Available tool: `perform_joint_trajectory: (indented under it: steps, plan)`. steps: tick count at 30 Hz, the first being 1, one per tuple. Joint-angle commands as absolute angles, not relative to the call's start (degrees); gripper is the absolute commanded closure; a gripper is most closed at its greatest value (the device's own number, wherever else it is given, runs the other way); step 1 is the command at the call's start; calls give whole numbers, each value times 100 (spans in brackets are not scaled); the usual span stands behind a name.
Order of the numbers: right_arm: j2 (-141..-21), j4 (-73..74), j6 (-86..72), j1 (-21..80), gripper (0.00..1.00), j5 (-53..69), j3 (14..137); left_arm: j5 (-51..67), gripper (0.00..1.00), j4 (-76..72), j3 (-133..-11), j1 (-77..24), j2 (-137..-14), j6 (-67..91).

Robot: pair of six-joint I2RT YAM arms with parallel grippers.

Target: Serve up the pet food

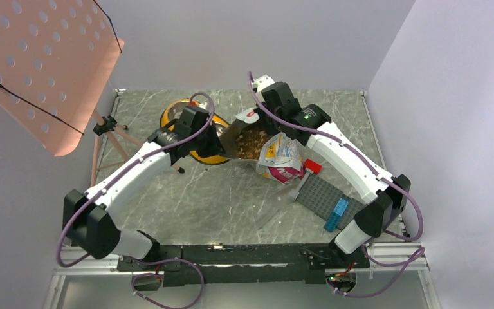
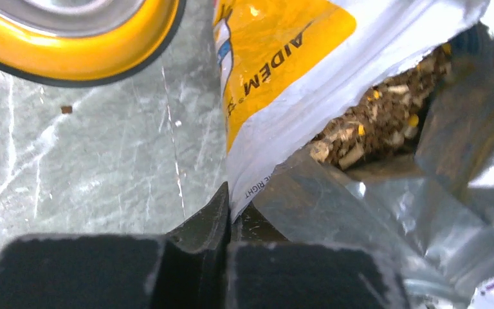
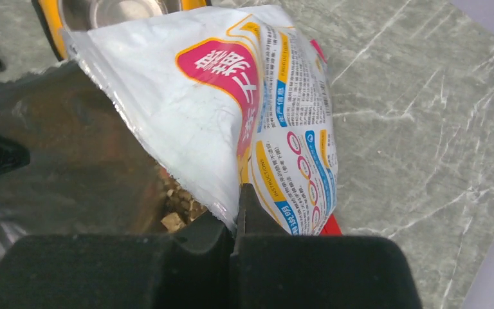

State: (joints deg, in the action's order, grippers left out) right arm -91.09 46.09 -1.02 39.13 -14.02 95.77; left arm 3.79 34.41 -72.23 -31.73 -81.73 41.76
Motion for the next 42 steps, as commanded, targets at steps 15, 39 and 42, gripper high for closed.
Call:
perform_joint_trajectory:
  steps: [15,39,42]
  plan:
    - [-8443,4372,-1099,3630,100,-763,9238,840,45,2402,-4778,-3892,-4510,2772]
    - [-7731,4347,-1495,2948,100,-357,8873,-1553,31,388,-5640,-7539,-9080,1448]
    - [-7746,4393,-1494,2938,100,-309,8893,-1578,27,498,-5929,-7640,-9545,1513]
